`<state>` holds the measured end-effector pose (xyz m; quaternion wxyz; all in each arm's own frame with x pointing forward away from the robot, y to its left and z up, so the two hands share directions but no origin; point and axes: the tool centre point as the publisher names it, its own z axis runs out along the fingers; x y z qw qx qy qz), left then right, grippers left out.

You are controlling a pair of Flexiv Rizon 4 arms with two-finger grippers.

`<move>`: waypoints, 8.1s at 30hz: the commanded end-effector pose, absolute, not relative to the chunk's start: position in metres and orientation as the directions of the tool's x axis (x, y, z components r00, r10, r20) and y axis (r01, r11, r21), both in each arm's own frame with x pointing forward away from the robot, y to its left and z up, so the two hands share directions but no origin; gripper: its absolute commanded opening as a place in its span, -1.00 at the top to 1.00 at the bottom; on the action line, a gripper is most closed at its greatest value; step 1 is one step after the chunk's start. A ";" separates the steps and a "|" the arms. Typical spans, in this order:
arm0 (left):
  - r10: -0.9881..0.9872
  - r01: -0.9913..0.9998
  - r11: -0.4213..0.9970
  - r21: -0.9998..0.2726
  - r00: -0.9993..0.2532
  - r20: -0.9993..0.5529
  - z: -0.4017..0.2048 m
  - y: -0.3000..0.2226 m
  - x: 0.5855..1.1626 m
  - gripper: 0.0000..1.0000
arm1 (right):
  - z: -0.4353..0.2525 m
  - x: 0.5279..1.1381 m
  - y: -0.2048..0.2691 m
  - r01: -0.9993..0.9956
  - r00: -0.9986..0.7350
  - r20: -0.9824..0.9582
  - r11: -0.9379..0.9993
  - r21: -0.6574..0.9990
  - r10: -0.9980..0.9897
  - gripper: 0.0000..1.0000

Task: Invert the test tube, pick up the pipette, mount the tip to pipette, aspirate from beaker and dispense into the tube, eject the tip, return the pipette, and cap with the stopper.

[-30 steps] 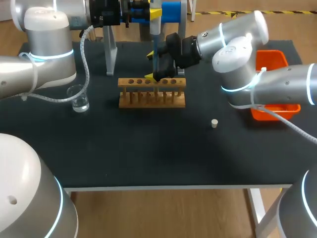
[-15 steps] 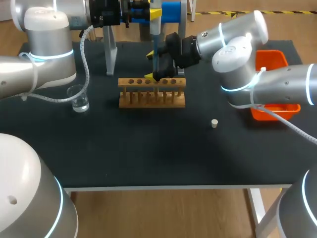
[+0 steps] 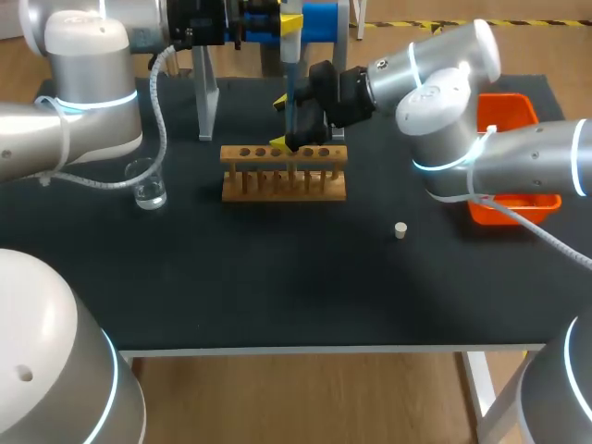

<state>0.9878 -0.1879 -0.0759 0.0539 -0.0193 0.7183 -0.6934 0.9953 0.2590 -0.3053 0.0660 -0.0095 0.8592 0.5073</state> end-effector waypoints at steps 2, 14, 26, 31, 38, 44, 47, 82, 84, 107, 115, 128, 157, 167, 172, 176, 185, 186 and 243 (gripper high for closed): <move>-0.107 0.049 0.049 -0.998 -0.993 -0.054 -0.070 -0.189 0.984 1.00 | -0.306 0.996 0.259 -0.083 -0.991 -0.122 0.485 0.870 0.048 -1.00; -0.103 0.063 0.070 -0.996 -0.992 -0.070 -0.061 -0.194 0.981 1.00 | -0.306 0.996 0.259 -0.083 -0.991 -0.122 0.485 0.870 0.048 -1.00; -0.102 0.075 0.089 -0.993 -0.991 -0.084 -0.051 -0.199 0.979 1.00 | -0.306 0.996 0.259 -0.083 -0.991 -0.122 0.485 0.870 0.048 -1.00; -0.100 0.080 0.096 -0.992 -0.991 -0.090 -0.047 -0.201 0.979 1.00 | -0.306 0.996 0.259 -0.083 -0.991 -0.122 0.485 0.870 0.048 -1.00; -0.100 0.089 0.108 -0.990 -0.990 -0.100 -0.038 -0.203 0.977 1.00 | -0.306 0.996 0.259 -0.083 -0.991 -0.122 0.485 0.870 0.048 -1.00; -0.098 0.095 0.117 -0.989 -0.989 -0.107 -0.033 -0.205 0.976 1.00 | -0.306 0.996 0.259 -0.083 -0.991 -0.122 0.485 0.870 0.048 -1.00; -0.095 0.098 0.122 -0.988 -0.989 -0.110 -0.030 -0.208 0.975 1.00 | -0.306 0.996 0.259 -0.083 -0.991 -0.122 0.485 0.870 0.048 -1.00; -0.130 0.135 0.180 -0.974 -0.979 -0.159 0.001 -0.212 0.953 1.00 | -0.306 0.996 0.259 -0.083 -0.991 -0.122 0.485 0.870 0.048 -1.00; -0.160 0.129 0.185 -0.974 -0.974 -0.159 0.001 -0.202 0.951 1.00 | -0.306 0.996 0.259 -0.083 -0.991 -0.122 0.485 0.870 0.048 -1.00; -0.242 0.121 0.078 -0.990 -0.961 -0.136 -0.079 -0.065 0.877 1.00 | -0.306 0.996 0.259 -0.083 -0.991 -0.122 0.485 0.870 0.048 -1.00; -0.177 0.087 0.065 -0.994 -0.979 -0.098 -0.108 -0.097 0.859 1.00 | -0.306 0.996 0.259 -0.083 -0.991 -0.122 0.485 0.870 0.048 -1.00; -0.120 0.088 0.038 -0.995 -0.989 -0.092 -0.117 -0.179 0.843 1.00 | -0.306 0.996 0.259 -0.083 -0.991 -0.122 0.485 0.870 0.048 -1.00; -0.083 0.050 0.046 -0.998 -0.995 -0.053 -0.119 -0.197 0.835 1.00 | -0.299 0.993 0.243 -0.079 -0.991 -0.119 0.465 0.882 0.057 -1.00; -0.083 0.050 0.046 -0.998 -0.995 -0.053 -0.119 -0.197 0.835 1.00 | -0.284 0.982 0.196 -0.088 -0.988 -0.133 0.446 0.891 0.072 -1.00; -0.083 0.050 0.046 -0.998 -0.995 -0.053 -0.119 -0.197 0.835 1.00 | -0.271 0.969 0.165 -0.065 -0.991 -0.107 0.414 0.908 0.081 -1.00; -0.083 0.050 0.046 -0.998 -0.995 -0.053 -0.119 -0.197 0.835 1.00 | -0.258 0.951 0.148 -0.065 -0.993 -0.096 0.378 0.924 0.066 -1.00; -0.083 0.050 0.046 -0.998 -0.995 -0.053 -0.119 -0.197 0.835 1.00 | -0.225 0.912 0.129 -0.090 -0.995 -0.099 0.251 0.964 0.023 -1.00; -0.083 0.050 0.046 -0.998 -0.995 -0.053 -0.119 -0.197 0.835 1.00 | -0.223 0.910 0.129 -0.091 -0.995 -0.098 0.234 0.968 0.022 -1.00; -0.083 0.050 0.046 -0.998 -0.995 -0.053 -0.119 -0.197 0.835 1.00 | -0.168 0.834 0.229 -0.014 -0.995 -0.015 -0.007 1.000 -0.099 -0.91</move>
